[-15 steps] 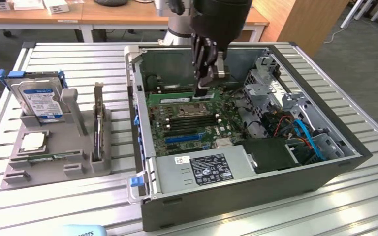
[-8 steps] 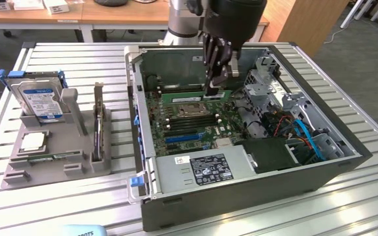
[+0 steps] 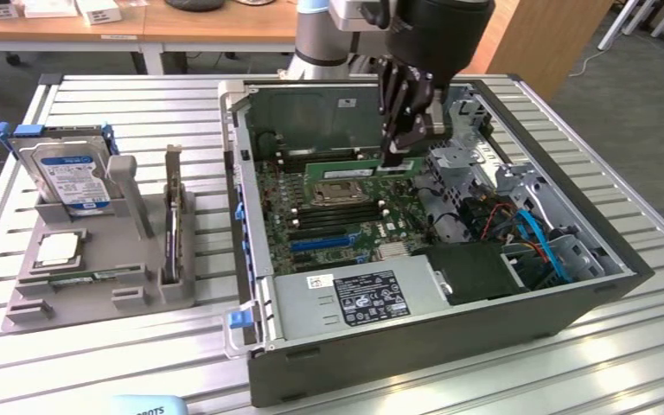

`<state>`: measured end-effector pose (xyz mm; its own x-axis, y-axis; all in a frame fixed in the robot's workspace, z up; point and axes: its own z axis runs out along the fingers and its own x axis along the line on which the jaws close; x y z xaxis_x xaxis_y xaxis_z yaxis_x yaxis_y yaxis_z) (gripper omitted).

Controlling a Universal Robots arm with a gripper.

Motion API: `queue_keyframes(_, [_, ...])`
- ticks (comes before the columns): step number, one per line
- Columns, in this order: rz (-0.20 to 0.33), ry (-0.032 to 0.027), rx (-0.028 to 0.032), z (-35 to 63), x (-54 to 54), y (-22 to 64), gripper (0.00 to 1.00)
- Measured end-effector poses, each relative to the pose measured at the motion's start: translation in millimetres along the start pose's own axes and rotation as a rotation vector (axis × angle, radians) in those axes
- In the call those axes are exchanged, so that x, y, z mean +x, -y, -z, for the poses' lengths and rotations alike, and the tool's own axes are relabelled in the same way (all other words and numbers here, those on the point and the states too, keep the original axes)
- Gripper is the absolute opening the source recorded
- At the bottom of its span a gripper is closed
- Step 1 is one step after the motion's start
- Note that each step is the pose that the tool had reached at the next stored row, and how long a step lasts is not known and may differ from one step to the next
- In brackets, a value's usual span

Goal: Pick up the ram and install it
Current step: 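Pick up the ram and move it above insertion slot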

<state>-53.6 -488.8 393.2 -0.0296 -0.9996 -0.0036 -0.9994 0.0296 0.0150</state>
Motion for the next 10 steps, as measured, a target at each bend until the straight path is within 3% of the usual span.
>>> queue_keyframes(3, [0.000, 0.0000, 0.0000, 0.1, -0.1, 4.3, 0.12])
queue_keyframes(10, [0.000, 0.0001, 0.0000, 0.0, -2.1, 4.2, 0.12])
